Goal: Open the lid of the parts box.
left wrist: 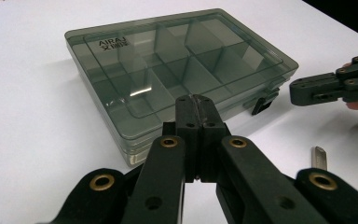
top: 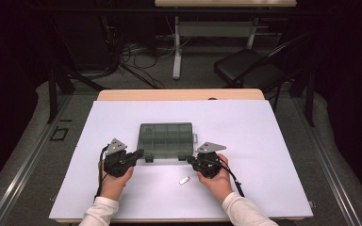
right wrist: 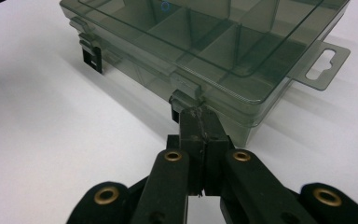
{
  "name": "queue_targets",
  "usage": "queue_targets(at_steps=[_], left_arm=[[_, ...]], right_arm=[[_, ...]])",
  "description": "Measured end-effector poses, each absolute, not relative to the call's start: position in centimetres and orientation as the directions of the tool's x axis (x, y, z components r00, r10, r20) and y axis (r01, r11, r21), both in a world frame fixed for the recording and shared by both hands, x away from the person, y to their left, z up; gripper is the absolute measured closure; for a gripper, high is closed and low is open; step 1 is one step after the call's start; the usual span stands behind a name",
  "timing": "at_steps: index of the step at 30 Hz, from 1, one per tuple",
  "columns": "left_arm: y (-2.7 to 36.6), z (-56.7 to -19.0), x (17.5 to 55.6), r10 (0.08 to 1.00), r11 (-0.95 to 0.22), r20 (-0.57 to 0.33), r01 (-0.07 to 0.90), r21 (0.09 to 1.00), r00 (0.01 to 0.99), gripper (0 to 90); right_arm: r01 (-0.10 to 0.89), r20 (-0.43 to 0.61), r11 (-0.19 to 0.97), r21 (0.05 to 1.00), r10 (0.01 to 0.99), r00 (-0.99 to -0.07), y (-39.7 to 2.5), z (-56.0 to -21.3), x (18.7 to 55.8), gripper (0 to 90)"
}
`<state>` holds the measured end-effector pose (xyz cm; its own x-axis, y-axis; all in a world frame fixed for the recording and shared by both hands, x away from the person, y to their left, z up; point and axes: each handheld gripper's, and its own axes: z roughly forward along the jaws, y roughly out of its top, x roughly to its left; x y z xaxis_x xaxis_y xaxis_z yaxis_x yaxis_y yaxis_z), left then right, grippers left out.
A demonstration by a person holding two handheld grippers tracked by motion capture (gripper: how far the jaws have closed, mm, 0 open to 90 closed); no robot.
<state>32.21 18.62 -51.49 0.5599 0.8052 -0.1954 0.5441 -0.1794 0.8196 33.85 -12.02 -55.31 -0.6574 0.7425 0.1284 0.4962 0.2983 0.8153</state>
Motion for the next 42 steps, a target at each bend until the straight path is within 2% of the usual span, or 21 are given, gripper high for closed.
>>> queue_targets(at_steps=[20, 29, 42], left_arm=[[18.0, -51.6, 32.0, 0.799, -0.2, -0.181, 0.537, 0.82, 0.573, 90.0], [17.8, -51.7, 32.0, 0.791, -0.213, -0.178, 0.537, 0.817, 0.585, 90.0], [17.4, -52.5, 32.4, 0.804, -0.252, -0.165, 0.58, 0.775, 0.571, 90.0]], right_arm=[[0.497, 0.143, 0.271, 0.824, 0.75, -0.646, -11.6, -55.8, 34.5, 90.0], [0.454, 0.138, 0.24, 0.858, 0.743, -0.655, -11.7, -54.9, 34.3, 90.0], [0.44, 0.146, 0.215, 0.872, 0.744, -0.652, -11.7, -54.2, 34.5, 90.0]])
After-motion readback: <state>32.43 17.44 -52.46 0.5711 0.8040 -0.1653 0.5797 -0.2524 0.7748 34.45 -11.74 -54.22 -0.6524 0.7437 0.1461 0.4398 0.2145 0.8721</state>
